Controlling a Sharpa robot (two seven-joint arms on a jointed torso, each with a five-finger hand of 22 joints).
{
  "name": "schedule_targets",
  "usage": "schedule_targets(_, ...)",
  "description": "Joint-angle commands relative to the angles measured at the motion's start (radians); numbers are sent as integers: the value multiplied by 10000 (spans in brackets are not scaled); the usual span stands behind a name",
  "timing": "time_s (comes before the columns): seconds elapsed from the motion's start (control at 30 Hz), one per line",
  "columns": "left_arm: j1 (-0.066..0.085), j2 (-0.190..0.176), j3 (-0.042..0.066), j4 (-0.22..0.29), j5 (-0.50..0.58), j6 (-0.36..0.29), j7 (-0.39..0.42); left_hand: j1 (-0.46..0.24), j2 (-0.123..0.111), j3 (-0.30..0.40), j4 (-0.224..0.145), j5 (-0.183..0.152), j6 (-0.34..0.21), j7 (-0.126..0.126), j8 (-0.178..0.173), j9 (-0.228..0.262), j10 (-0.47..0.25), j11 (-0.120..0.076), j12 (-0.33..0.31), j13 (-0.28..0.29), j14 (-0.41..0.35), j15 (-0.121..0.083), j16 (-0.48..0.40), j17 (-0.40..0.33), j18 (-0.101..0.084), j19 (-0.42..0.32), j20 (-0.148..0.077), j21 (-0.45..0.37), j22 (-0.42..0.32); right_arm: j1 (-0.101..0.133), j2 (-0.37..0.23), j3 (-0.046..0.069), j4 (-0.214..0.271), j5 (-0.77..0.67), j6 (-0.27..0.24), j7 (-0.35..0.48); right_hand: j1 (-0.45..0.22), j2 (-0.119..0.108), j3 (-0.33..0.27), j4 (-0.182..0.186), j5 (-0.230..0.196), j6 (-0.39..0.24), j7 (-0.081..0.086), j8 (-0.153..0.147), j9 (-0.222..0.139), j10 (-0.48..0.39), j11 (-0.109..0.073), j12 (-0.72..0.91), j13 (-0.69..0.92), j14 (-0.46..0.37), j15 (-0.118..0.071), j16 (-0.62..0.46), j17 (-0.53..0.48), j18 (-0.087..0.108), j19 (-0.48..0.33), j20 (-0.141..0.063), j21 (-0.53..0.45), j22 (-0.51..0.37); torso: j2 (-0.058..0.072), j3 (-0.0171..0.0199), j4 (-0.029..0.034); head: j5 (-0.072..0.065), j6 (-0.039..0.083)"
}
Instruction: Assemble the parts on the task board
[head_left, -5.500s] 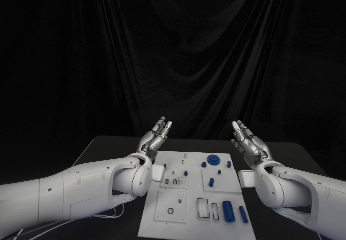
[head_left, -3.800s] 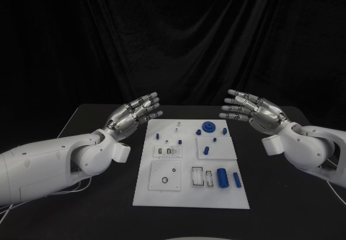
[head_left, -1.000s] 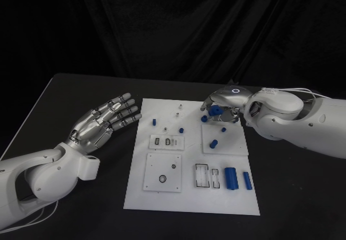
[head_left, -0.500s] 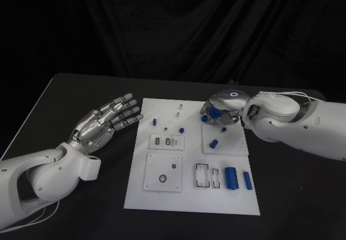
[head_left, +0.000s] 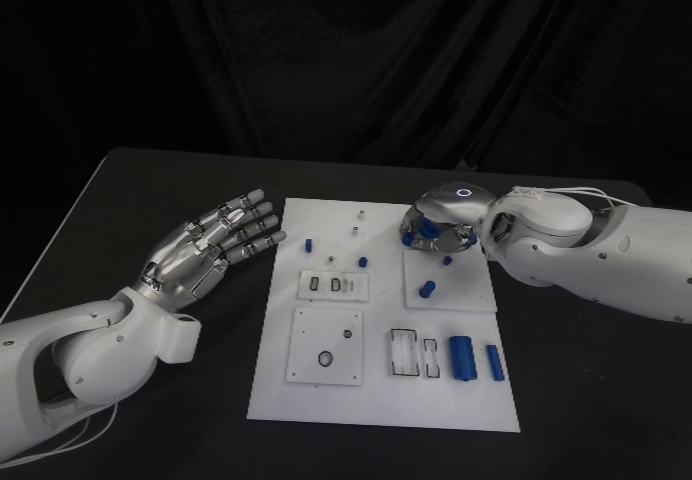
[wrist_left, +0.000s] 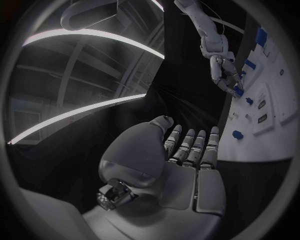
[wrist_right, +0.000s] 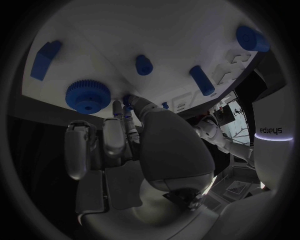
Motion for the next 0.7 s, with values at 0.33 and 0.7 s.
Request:
schedule_targets(0.33,17,60,-37,-103,2,166,2175,-159,15,193,-39,-10,-10,101,-59,0,-4,111,3,0,33,138,105,18,-249,-3,-14,-37,-8,-61,111,4,-91,105,-340,97,-149,58,74,130,-540,681,52,177,210,403,-15,-254,-7,31,87,-58,60,-108,-26,83,-37,553,-2,11,-9,18,31)
schedule_targets(0.7,16,30,-57,-154,2,154,2133,-186,6,254,-51,-9,-1,115,-59,2,2,124,15,1,52,164,141,22,-274,9,-10,-29,-7,-53,64,6,-21,249,-787,58,-76,298,-77,-63,-339,1841,-386,1032,1178,1515,-299,-516,-7,111,-155,-99,176,-113,-4,-122,-50,599,-7,3,2,83,195)
